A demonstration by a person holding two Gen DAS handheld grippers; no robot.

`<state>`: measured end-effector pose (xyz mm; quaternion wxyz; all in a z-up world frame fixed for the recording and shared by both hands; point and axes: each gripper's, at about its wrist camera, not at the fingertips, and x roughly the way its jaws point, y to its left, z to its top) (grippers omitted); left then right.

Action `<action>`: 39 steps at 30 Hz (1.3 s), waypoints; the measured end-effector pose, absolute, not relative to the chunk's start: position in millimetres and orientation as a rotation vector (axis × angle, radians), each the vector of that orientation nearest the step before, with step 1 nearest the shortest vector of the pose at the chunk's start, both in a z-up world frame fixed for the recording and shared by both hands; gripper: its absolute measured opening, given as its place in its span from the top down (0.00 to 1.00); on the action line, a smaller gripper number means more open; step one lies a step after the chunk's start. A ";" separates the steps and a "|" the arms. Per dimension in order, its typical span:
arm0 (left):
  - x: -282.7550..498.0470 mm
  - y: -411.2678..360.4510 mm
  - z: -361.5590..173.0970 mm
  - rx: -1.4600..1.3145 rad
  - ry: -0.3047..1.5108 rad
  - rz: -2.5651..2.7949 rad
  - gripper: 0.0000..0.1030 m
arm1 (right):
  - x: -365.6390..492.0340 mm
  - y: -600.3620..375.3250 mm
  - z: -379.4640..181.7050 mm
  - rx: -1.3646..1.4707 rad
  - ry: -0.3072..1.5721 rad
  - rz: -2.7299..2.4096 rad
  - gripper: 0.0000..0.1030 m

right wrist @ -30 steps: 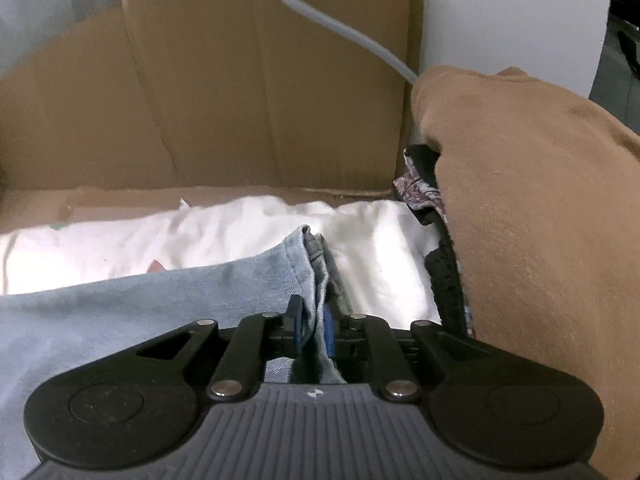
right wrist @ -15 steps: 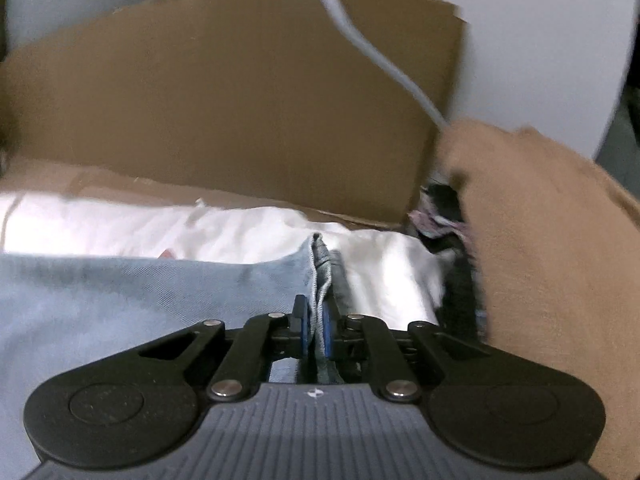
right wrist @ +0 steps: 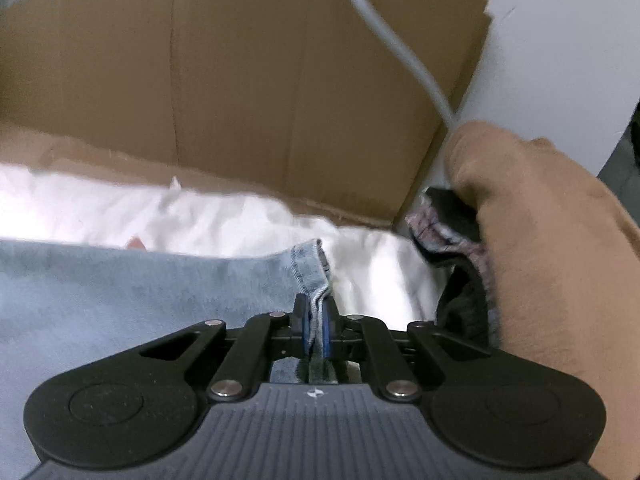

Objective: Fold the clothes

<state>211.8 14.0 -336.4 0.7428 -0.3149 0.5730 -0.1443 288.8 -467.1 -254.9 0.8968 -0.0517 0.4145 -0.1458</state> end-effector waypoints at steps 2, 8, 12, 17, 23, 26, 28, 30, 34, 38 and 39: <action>210.9 14.0 -335.1 -0.687 1.255 -0.314 0.40 | 289.7 -467.2 -255.4 -0.104 0.859 -0.314 0.92; 204.0 11.8 -327.3 -0.676 1.256 -0.324 0.39 | 266.9 -474.6 -214.5 -0.045 0.742 -0.288 0.75; 196.4 6.8 -320.3 -0.647 1.250 -0.332 0.39 | 241.2 -480.6 -185.9 0.000 0.694 -0.256 0.74; 185.7 -7.0 -305.8 -0.534 1.254 -0.372 0.39 | 200.9 -487.8 -164.9 0.068 0.678 -0.238 0.72; 168.0 -23.4 -292.1 -0.464 1.262 -0.411 0.38 | 153.5 -489.1 -151.5 0.081 0.676 -0.223 0.72; 157.0 -31.8 -290.3 -0.455 1.263 -0.416 0.38 | 132.0 -488.7 -141.8 0.093 0.662 -0.214 0.72; 150.6 -37.6 -290.2 -0.453 1.261 -0.413 0.38 | 118.9 -488.3 -137.2 0.101 0.651 -0.209 0.71; 145.0 -43.8 -293.2 -0.450 1.267 -0.409 0.38 | 105.7 -487.6 -134.0 0.106 0.643 -0.206 0.67; 136.9 -54.0 -299.7 -0.431 1.283 -0.407 0.38 | 79.3 -489.5 -134.3 0.150 0.640 -0.217 0.66; 133.7 -61.4 -303.5 -0.414 1.290 -0.398 0.36 | 62.0 -494.4 -144.8 0.236 0.665 -0.242 0.66; 132.5 -61.4 -303.2 -0.409 1.290 -0.395 0.35 | 58.4 -494.3 -147.9 0.244 0.673 -0.248 0.66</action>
